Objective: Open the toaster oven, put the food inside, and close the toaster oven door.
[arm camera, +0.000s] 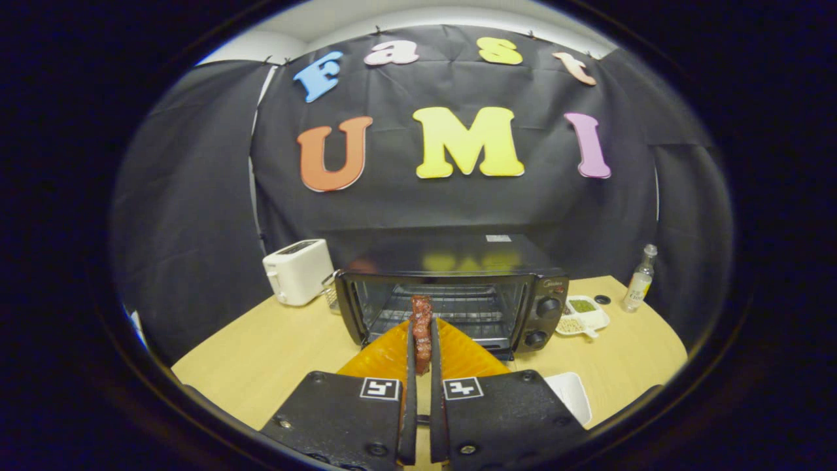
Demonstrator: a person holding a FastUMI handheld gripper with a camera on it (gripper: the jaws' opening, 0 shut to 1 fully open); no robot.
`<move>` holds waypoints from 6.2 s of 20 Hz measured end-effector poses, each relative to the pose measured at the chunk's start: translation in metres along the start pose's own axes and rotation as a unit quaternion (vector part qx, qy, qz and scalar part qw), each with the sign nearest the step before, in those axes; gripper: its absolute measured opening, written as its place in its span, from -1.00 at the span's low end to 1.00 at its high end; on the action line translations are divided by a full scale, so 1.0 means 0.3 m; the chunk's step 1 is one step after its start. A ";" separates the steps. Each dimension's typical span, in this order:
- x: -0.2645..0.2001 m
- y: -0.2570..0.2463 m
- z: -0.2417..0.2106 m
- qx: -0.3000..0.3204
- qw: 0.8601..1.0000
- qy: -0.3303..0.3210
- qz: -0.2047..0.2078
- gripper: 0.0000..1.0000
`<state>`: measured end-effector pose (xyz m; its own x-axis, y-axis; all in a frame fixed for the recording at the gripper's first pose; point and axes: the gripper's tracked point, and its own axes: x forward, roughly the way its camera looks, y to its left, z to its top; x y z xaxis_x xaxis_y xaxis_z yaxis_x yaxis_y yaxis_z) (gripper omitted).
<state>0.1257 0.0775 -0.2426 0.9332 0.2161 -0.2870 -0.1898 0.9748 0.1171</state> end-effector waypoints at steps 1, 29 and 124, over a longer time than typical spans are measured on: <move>0.029 -0.009 -0.005 0.018 1.000 -0.009 -0.005 -0.77; 0.647 -0.168 -0.174 0.250 0.967 0.028 0.023 -0.45; 0.109 -0.058 0.088 -0.057 0.994 -0.058 -0.072 1.00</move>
<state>0.1675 0.0660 -0.2289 0.9809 0.0731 -0.1804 -0.0794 0.9964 -0.0282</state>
